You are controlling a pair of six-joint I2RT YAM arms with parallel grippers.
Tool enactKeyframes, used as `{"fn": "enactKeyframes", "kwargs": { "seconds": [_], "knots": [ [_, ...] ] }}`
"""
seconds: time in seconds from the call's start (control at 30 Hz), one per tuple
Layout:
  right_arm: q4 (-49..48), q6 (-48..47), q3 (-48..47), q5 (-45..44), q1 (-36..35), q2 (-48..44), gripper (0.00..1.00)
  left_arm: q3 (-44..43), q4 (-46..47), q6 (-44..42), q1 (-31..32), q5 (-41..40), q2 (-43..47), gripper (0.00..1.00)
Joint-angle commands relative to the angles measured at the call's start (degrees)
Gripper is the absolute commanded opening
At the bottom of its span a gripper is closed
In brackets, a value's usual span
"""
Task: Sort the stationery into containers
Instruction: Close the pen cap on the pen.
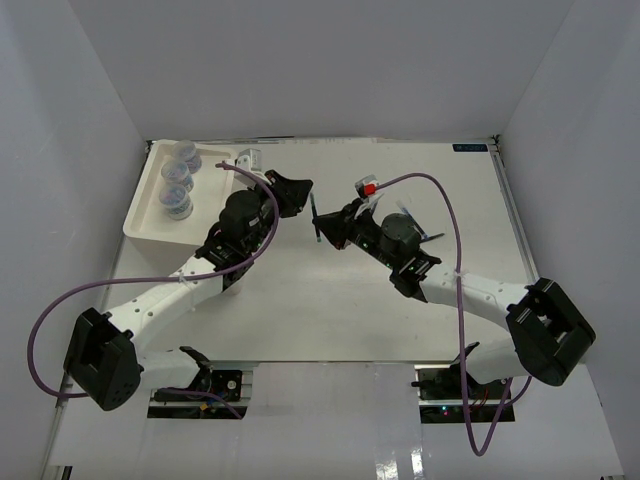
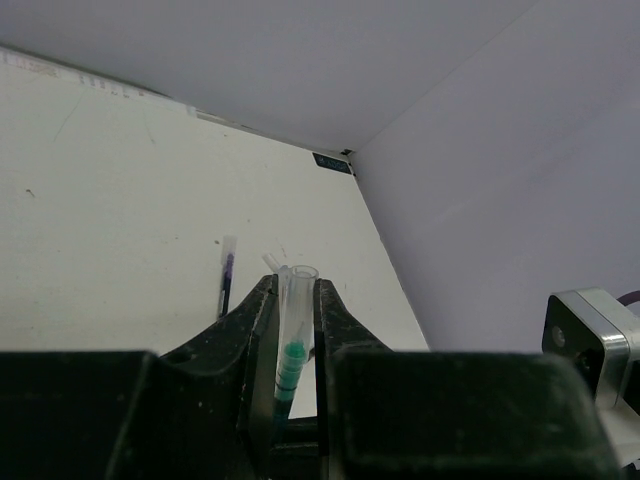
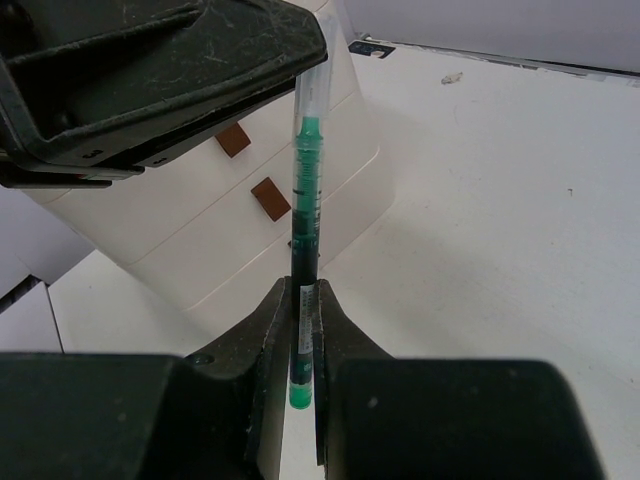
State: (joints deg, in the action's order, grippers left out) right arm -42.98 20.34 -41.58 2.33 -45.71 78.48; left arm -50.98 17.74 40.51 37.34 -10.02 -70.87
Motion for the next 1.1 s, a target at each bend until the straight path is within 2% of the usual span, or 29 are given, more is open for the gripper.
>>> {"fn": "enactKeyframes", "kwargs": {
  "seconds": [0.0,0.47,0.63,1.07],
  "knots": [
    [-9.7,-1.5,-6.0,-2.1,1.2,-3.0,0.08,1.9,-5.3,-0.9,3.2,5.9,-0.8,0.13],
    [-5.8,-2.2,-6.8,2.7,6.8,-8.2,0.08,-0.5,-8.9,-5.1,6.4,3.9,-4.3,0.00],
    [-3.7,-3.0,-8.6,4.4,6.9,-8.1,0.08,-2.3,-11.1,-6.2,7.7,3.3,-6.1,0.00],
    [-5.1,-3.2,-9.8,2.7,7.6,-8.2,0.08,-0.5,-10.4,-0.9,9.7,5.6,-6.9,0.00]
  ]
}}
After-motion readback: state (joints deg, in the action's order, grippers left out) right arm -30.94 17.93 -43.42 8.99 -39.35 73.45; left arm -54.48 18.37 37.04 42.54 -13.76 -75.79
